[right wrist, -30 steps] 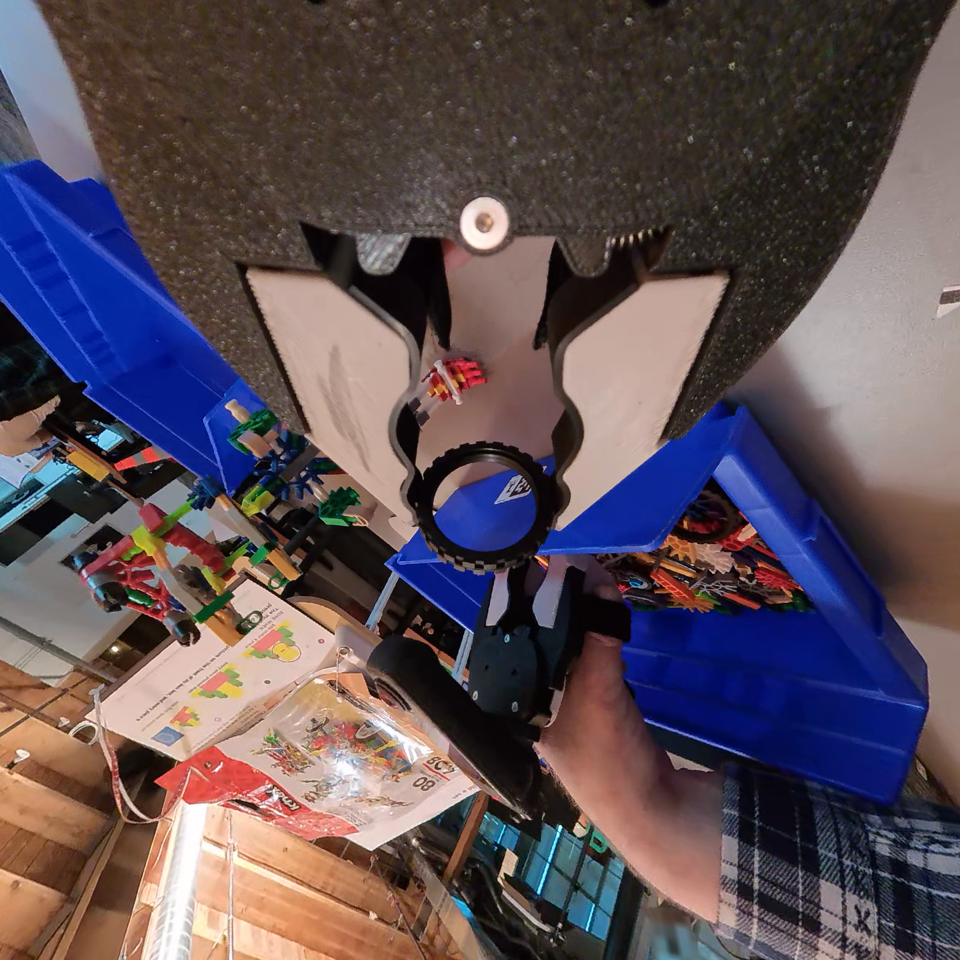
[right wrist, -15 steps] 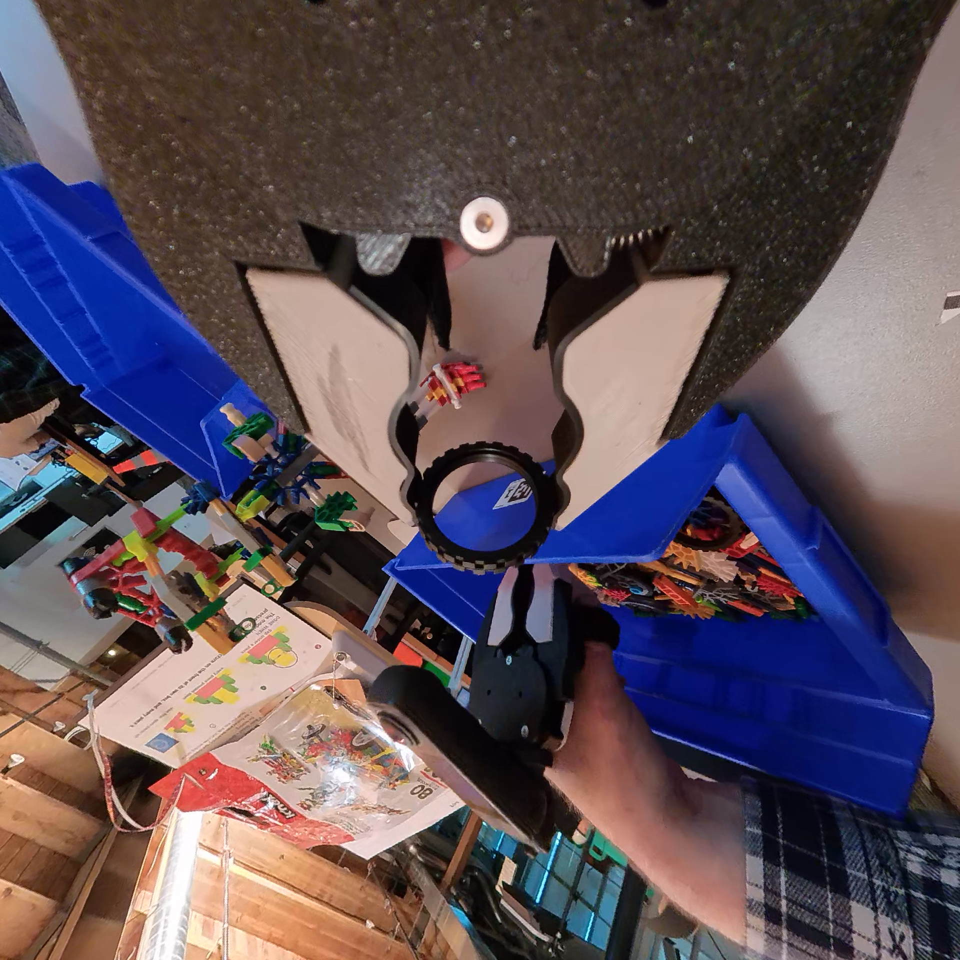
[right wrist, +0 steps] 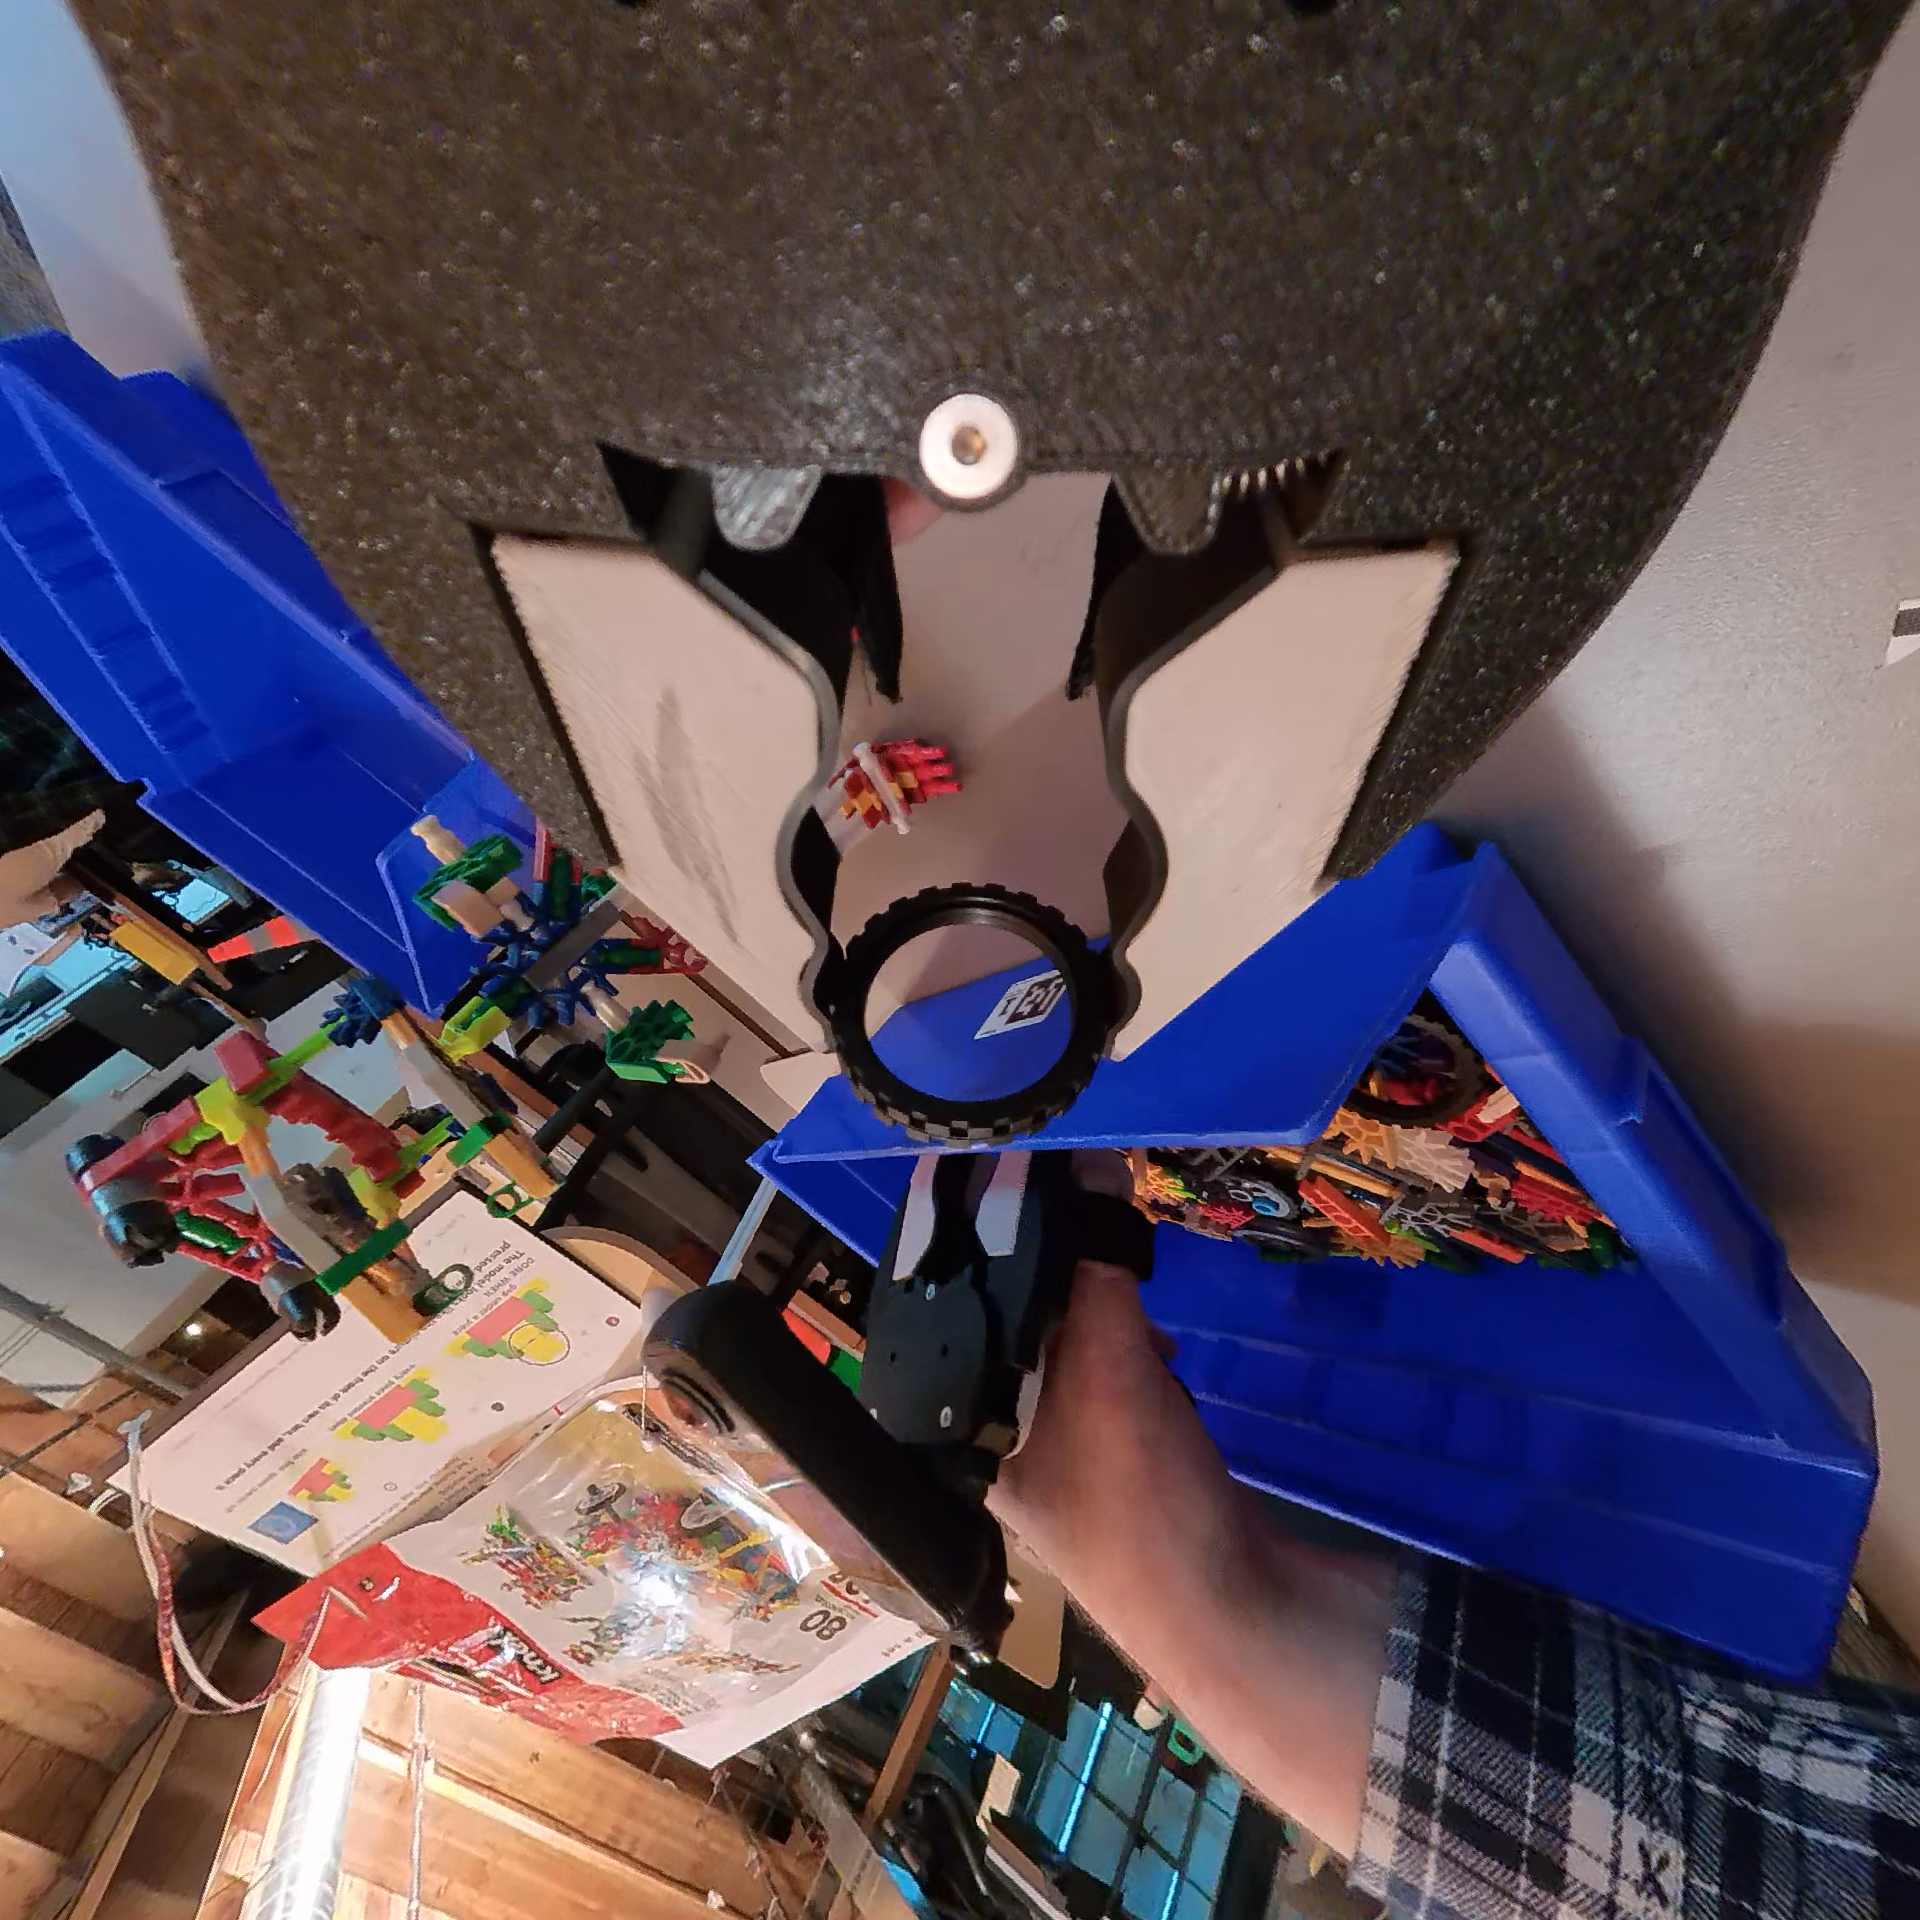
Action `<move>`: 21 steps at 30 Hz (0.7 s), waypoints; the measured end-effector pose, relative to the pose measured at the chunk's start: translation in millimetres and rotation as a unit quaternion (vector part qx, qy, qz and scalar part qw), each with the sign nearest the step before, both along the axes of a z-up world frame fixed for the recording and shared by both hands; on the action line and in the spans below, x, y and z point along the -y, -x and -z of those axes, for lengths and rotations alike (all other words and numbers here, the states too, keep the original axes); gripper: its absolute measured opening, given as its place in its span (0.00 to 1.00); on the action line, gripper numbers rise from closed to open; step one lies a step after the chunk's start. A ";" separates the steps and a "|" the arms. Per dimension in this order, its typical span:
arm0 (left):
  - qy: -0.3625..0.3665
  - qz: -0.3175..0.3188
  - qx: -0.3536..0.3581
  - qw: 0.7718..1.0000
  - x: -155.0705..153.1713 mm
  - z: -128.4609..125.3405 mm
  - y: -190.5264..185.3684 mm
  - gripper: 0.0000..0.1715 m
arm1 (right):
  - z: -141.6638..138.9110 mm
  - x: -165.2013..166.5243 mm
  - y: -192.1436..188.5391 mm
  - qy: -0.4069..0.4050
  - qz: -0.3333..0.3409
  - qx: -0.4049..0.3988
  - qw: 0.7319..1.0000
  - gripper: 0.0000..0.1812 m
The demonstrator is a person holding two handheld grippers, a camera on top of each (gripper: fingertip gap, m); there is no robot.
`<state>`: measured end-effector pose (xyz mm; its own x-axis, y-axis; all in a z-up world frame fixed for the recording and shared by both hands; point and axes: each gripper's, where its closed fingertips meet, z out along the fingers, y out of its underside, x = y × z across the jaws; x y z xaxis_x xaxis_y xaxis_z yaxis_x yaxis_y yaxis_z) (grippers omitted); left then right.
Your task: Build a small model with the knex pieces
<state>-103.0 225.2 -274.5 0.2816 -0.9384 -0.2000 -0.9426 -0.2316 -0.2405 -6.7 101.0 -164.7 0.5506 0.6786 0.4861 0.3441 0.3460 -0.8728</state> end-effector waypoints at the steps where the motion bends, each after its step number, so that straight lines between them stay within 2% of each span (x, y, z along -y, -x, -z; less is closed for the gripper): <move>1: 0.003 -0.004 -0.002 1.000 0.1 0.2 0.8 0.26 | 0.3 0.1 0.5 0.001 -0.001 0.000 1.000 0.26; 3: -0.002 0.000 -0.004 1.000 -0.7 -0.4 0.5 0.21 | 0.2 0.1 0.8 0.001 -0.002 0.000 1.000 0.26; 8: -0.013 0.001 0.002 1.000 1.5 -1.5 0.6 0.18 | -0.6 -0.4 0.1 0.002 -0.003 -0.003 1.000 0.26; 9: -0.019 -0.001 0.010 1.000 0.5 -3.9 -0.9 0.03 | -0.8 -0.5 -0.2 0.002 -0.003 -0.004 1.000 0.26; 12: -0.016 -0.004 0.021 1.000 2.5 -11.2 -1.7 0.11 | -0.3 -0.5 0.2 0.003 -0.004 -0.003 1.000 0.26; 15: -0.027 0.001 -0.013 1.000 0.6 -12.4 9.2 0.18 | 0.9 -0.6 0.9 0.003 -0.004 0.000 1.000 0.26; 17: -0.020 0.000 -0.015 1.000 1.8 -14.3 13.4 0.27 | 1.3 -0.8 0.8 0.004 -0.004 0.000 1.000 0.26; 21: -0.009 -0.020 -0.026 0.999 -2.0 -17.9 32.4 0.36 | 2.1 -1.5 0.7 0.005 -0.004 0.001 1.000 0.26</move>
